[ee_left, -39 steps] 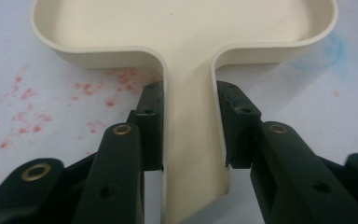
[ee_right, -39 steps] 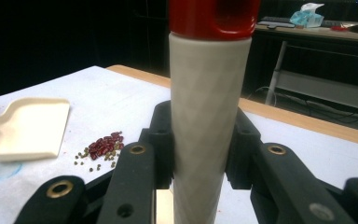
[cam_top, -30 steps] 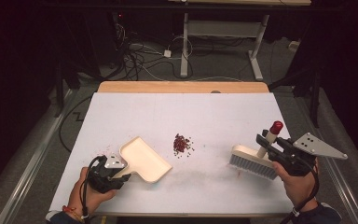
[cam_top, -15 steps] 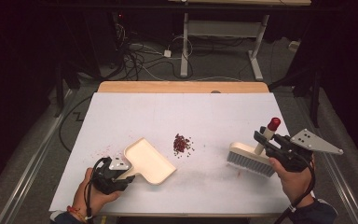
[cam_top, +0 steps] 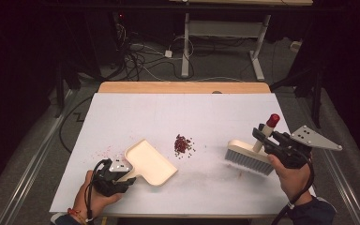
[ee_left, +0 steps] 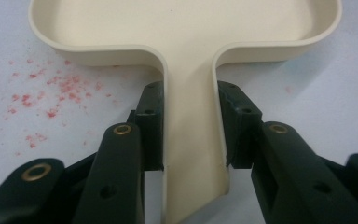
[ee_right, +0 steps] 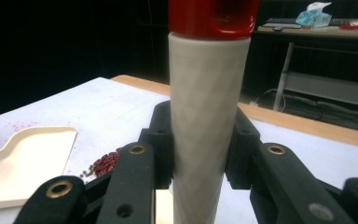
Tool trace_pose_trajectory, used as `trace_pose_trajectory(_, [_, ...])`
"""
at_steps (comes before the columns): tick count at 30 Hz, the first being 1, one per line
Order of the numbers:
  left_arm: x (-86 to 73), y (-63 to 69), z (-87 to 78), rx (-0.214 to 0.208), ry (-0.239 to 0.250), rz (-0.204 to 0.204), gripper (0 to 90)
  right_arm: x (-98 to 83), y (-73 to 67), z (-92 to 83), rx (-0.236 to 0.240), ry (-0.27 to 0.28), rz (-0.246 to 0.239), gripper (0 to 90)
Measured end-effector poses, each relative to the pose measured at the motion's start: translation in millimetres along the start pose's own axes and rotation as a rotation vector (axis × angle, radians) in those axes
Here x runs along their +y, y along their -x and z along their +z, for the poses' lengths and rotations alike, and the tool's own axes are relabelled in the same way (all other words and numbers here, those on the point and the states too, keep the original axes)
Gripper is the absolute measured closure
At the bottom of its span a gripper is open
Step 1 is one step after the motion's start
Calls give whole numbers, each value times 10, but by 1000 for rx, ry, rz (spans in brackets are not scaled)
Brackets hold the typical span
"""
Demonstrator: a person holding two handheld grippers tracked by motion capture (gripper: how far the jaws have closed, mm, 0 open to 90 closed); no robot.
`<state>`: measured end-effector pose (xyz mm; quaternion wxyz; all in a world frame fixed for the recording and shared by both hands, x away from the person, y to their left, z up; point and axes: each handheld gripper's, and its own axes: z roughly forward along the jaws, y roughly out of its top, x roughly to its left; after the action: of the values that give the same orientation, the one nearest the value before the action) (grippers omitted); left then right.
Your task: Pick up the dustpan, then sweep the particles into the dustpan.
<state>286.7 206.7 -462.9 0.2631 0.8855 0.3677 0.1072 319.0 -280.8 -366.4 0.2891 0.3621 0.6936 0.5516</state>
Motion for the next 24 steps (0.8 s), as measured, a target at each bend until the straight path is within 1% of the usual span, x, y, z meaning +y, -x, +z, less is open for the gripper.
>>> trace_pose_trajectory(1, [1, 9, -1, 5, 0, 2, 637, 10, -10, 21, 1, 0, -7, 692])
trace_pose_trajectory(2, [1, 14, 0, 8, 1, 3, 637, 32, -46, 76, 18, -1, -27, 693])
trace_pose_trajectory(4, [4, 18, -5, 10, -2, 11, 637, 42, -63, 102, 21, -2, -34, 692])
trace_pose_trajectory(5, [5, 16, -6, 9, 0, 9, 637, 71, -79, 170, 23, -1, -38, 693])
trace_pose_trajectory(7, [8, 9, -5, 8, -1, 10, 637, 82, -81, 197, 26, -1, -37, 693])
trace_pose_trajectory(10, [7, 12, 9, 7, -5, 11, 637, 146, -82, 326, 21, 4, -41, 692])
trace_pose_trajectory(14, [-2, 9, 23, 2, -6, 8, 637, 245, -58, 537, 32, 15, -40, 692])
trace_pose_trajectory(15, [-3, 9, 25, 2, -6, 7, 636, 268, -54, 595, 34, 11, -30, 692])
trace_pose_trajectory(16, [-2, 12, 28, 5, -8, 8, 637, 298, -40, 678, 29, 11, -43, 692])
trace_pose_trajectory(18, [3, 14, 31, 7, -11, 10, 637, 343, -39, 811, 13, 1, -37, 692])
trace_pose_trajectory(19, [7, 18, 33, 7, -14, 9, 636, 382, -34, 949, 3, -6, -40, 692])
trace_pose_trajectory(20, [8, 24, 35, 8, -14, 9, 636, 382, -34, 949, 3, -6, -40, 692])
trace_pose_trajectory(21, [9, 33, 38, 14, -14, 12, 637, 394, -37, 998, -3, -7, -40, 692])
trace_pose_trajectory(22, [8, 38, 42, 16, -14, 12, 637, 414, -46, 1078, -19, -3, -35, 692])
trace_pose_trajectory(23, [5, 42, 47, 16, -16, 10, 636, 441, -55, 1199, -24, -7, -18, 692])
trace_pose_trajectory(24, [2, 44, 50, 16, -17, 9, 636, 441, -55, 1199, -24, -7, -18, 692])
